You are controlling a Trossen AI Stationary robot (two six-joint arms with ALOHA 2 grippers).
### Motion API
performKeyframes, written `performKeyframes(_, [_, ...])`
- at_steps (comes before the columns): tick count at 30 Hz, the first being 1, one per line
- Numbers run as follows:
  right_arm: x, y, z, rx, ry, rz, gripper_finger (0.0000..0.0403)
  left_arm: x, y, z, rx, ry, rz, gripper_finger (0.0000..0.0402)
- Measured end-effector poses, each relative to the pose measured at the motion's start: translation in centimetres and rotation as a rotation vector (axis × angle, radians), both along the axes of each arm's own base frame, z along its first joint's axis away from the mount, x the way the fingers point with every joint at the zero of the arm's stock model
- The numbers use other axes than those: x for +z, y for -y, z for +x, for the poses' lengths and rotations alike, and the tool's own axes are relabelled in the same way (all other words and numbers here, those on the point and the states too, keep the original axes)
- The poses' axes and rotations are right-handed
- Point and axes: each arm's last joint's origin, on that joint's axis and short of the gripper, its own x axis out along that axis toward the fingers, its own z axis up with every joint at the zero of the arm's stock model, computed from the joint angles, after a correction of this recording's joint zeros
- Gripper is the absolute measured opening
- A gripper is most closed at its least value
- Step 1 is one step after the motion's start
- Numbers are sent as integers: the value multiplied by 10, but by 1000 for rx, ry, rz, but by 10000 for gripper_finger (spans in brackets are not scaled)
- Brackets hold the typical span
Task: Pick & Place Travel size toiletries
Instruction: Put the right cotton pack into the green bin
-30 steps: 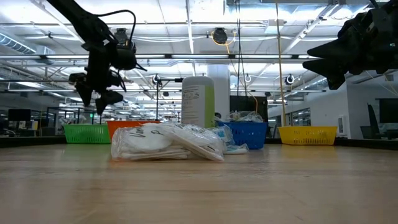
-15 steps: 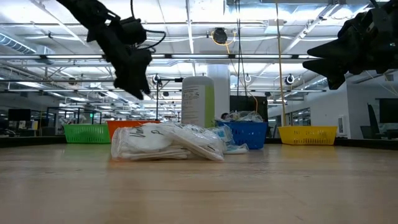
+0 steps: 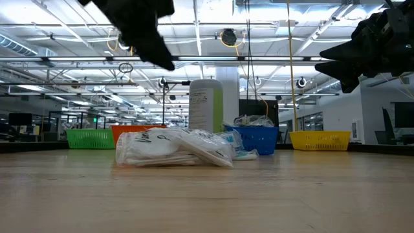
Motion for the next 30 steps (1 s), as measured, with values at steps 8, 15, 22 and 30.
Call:
performKeyframes(8, [0,0,0,0,2,0,177,6,37,40,33,-135,16,220])
performKeyframes(15, [1,0,0,0,5,0,176,-28,54,82,-67,-294,117,227])
performKeyframes(22, [1,0,0,0,6,0,176,-66,58,98,-82,-386,86,228])
performKeyframes(30, [1,0,0,0,11,-1,177,-89,58,102,-110,-456,91,228])
